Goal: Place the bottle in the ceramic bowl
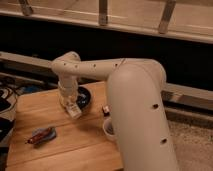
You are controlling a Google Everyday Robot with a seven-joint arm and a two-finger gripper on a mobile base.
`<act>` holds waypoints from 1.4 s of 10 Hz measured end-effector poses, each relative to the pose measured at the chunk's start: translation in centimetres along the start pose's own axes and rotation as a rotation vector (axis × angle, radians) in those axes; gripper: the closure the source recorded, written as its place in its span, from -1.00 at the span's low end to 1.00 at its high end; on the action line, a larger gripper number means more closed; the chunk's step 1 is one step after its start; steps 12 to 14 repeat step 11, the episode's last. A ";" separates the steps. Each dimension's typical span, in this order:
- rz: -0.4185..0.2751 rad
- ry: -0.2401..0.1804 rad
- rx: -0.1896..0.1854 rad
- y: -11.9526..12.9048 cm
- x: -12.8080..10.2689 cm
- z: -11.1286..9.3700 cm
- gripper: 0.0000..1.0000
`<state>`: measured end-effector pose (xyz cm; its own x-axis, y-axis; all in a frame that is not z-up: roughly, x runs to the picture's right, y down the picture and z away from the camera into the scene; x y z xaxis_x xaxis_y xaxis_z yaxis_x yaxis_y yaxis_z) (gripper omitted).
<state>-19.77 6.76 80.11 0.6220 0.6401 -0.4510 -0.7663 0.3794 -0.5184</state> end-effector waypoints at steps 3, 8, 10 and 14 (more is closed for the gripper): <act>0.008 -0.002 0.005 -0.2 0.0 -0.2 0.84; 0.042 -0.036 0.009 -2.3 -1.0 -1.3 0.84; 0.055 -0.024 0.014 -2.6 0.1 -0.1 0.84; 0.058 -0.026 0.014 -2.9 -0.1 0.3 0.84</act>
